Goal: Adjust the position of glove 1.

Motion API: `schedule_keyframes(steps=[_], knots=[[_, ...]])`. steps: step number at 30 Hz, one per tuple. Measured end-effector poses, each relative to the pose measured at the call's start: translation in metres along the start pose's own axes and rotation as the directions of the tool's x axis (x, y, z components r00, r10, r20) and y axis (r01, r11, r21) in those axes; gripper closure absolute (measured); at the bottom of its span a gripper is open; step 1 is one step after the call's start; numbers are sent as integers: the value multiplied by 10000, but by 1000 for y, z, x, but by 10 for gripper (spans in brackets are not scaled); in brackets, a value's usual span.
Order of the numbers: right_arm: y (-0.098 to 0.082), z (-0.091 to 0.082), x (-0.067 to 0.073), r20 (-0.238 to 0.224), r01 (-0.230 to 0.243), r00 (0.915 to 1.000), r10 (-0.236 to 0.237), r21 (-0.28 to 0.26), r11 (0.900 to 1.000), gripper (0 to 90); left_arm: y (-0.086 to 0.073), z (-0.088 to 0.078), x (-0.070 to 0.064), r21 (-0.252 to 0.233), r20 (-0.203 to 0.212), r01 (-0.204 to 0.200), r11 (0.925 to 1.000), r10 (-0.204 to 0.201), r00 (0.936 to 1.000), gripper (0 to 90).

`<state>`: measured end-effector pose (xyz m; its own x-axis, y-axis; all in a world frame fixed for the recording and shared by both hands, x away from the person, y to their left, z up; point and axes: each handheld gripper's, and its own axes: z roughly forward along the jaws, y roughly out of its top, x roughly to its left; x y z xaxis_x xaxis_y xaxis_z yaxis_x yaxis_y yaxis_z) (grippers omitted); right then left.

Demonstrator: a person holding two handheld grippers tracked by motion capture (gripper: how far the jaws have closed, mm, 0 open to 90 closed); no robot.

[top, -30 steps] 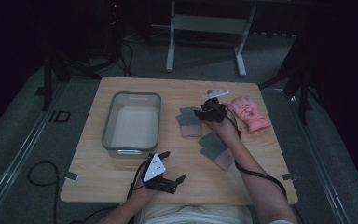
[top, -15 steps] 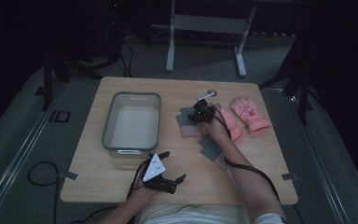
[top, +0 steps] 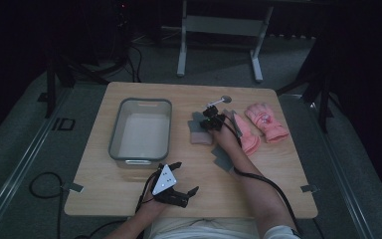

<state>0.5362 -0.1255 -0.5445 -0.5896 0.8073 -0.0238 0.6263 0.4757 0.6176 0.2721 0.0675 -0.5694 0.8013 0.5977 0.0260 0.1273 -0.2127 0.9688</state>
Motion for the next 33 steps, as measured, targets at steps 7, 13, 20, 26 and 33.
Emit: schedule_keyframes(steps=[7,13,20,26,33], knots=[[10,-17,18,-100,-366,9993,364,-260,9990,807,0,0,1,-37,81,96,9999,-95,9999,1],[23,-85,38,-123,13,9999,-29,-1301,9915,808,0,0,0,-89,70,72,9999,-71,10000,2],[1,-170,65,-291,-16,9996,-68,-2802,9600,809,-1,-1,1,-184,32,63,9998,-63,10000,1],[-41,-189,88,-210,82,9997,-148,-2861,9582,808,-1,-1,-1,-324,131,15,9995,-11,9999,1],[-86,-149,96,-279,-330,9992,290,-1568,9871,807,-1,-1,-5,-296,-30,-320,9991,319,9995,1]])
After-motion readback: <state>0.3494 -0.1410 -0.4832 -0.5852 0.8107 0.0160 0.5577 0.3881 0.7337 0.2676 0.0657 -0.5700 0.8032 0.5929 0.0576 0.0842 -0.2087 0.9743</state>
